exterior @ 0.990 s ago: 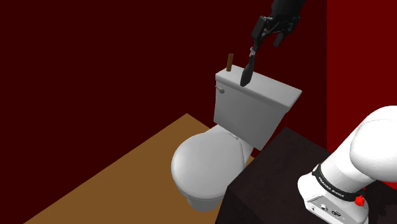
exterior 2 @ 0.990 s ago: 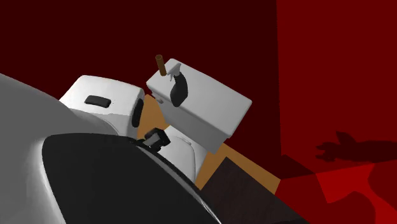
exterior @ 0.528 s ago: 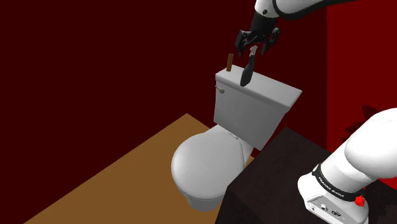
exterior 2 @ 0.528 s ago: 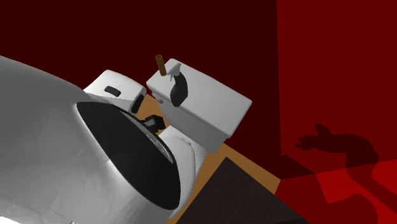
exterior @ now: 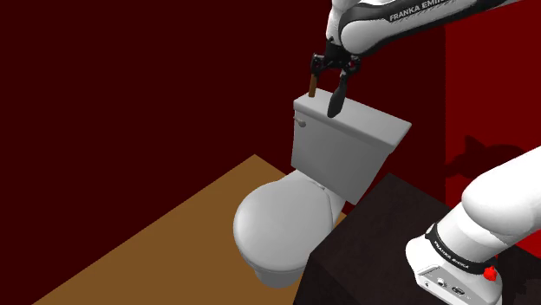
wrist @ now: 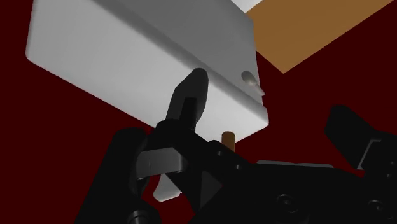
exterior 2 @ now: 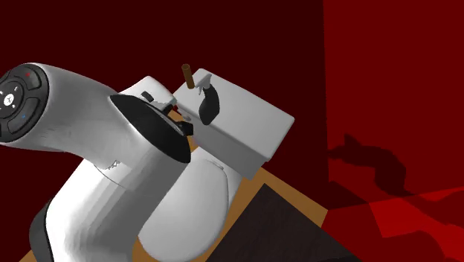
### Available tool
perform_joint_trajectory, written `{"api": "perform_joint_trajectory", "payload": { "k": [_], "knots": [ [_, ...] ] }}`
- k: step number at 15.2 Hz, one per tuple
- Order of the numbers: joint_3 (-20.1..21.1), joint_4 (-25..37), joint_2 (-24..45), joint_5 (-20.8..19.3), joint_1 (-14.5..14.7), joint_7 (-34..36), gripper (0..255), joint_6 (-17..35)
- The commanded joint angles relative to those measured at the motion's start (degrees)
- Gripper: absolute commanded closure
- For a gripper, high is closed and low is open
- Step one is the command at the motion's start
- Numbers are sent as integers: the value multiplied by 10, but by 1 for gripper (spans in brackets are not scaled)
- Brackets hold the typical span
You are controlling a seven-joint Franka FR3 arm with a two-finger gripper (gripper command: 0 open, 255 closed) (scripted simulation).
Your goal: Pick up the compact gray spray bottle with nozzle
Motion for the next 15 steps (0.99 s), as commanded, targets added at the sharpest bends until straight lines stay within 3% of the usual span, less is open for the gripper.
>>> {"api": "perform_joint_trajectory", "payload": {
  "k": [1, 7, 15],
  "knots": [
    [5, 15, 33, -32, -21, 52, 0, 15],
    [7, 79, 142, -132, -65, 211, 0, 32],
    [-33, 180, 272, -231, -85, 389, 0, 19]
  ]
}}
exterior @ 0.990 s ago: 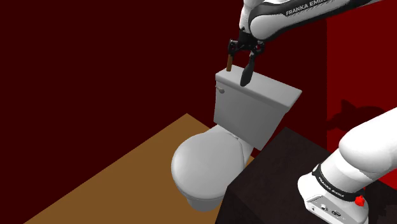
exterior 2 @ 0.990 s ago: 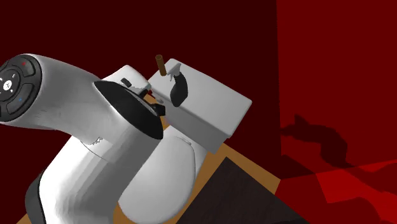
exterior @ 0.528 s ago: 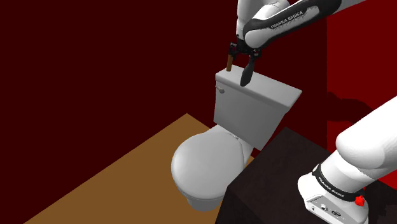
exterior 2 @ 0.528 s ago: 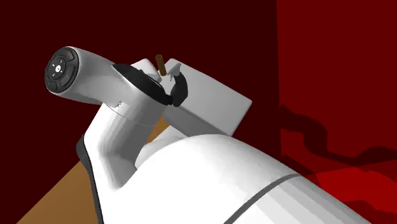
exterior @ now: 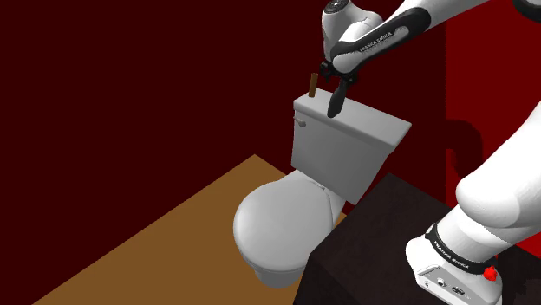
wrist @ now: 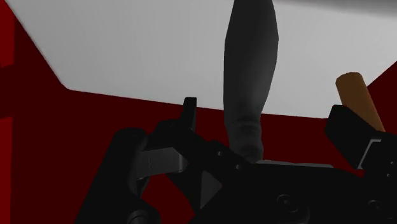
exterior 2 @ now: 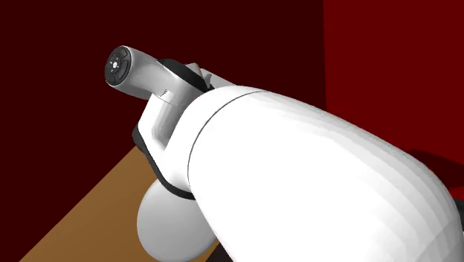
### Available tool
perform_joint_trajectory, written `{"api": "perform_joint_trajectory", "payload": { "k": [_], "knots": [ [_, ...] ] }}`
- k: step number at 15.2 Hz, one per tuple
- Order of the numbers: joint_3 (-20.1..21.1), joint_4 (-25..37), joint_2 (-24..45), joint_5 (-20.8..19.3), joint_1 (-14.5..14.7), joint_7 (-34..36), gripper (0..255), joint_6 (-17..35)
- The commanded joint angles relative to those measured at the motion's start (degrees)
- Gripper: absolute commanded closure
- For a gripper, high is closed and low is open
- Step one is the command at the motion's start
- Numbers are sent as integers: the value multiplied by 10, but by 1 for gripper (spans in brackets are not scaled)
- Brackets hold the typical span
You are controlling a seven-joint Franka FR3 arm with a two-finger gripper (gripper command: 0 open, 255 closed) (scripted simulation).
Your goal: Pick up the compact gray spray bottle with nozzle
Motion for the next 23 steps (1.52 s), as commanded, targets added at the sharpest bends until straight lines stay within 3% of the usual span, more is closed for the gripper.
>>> {"api": "perform_joint_trajectory", "payload": {
  "k": [1, 11, 12, 23],
  "knots": [
    [-13, 30, 33, -19, -3, 41, 0, -7],
    [-21, 16, 64, -51, 1, 80, 0, 29],
    [-22, 16, 65, -51, 1, 80, 255, 29],
    [-19, 19, 55, -42, 0, 69, 255, 20]
  ]
}}
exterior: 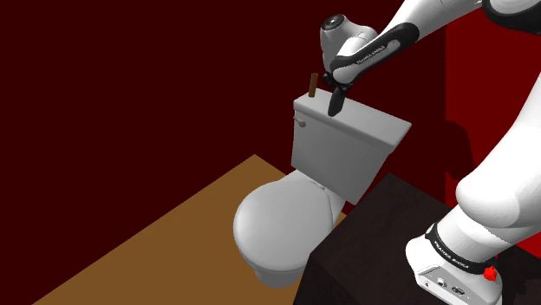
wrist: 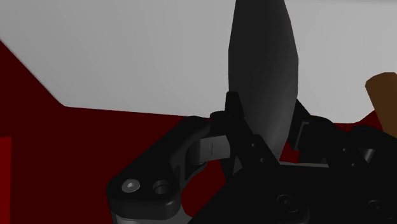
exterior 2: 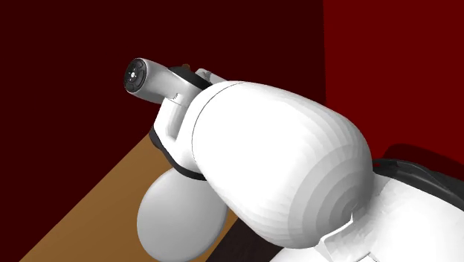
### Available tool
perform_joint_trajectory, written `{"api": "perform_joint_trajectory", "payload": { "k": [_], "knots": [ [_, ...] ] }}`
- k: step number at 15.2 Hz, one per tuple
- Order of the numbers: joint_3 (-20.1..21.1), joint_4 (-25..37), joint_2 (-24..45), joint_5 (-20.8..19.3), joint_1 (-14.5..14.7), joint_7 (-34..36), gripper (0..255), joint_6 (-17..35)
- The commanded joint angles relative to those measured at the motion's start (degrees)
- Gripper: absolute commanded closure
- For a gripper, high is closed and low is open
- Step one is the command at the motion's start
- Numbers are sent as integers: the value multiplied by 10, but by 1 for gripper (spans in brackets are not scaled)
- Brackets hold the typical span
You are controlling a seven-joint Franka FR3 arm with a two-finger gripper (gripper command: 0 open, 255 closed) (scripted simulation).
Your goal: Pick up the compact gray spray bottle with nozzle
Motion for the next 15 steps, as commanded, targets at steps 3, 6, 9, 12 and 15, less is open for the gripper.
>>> {"api": "perform_joint_trajectory", "payload": {
  "k": [3, 6, 9, 12, 15],
  "knots": [
    [4, 6, -16, 16, -2, -19, 255, -17],
    [7, 13, -27, 28, -3, -34, 255, -32],
    [10, 21, -38, 39, -3, -48, 255, -46],
    [12, 30, -48, 50, -4, -63, 255, -62],
    [13, 34, -52, 54, -4, -68, 255, -68]
  ]
}}
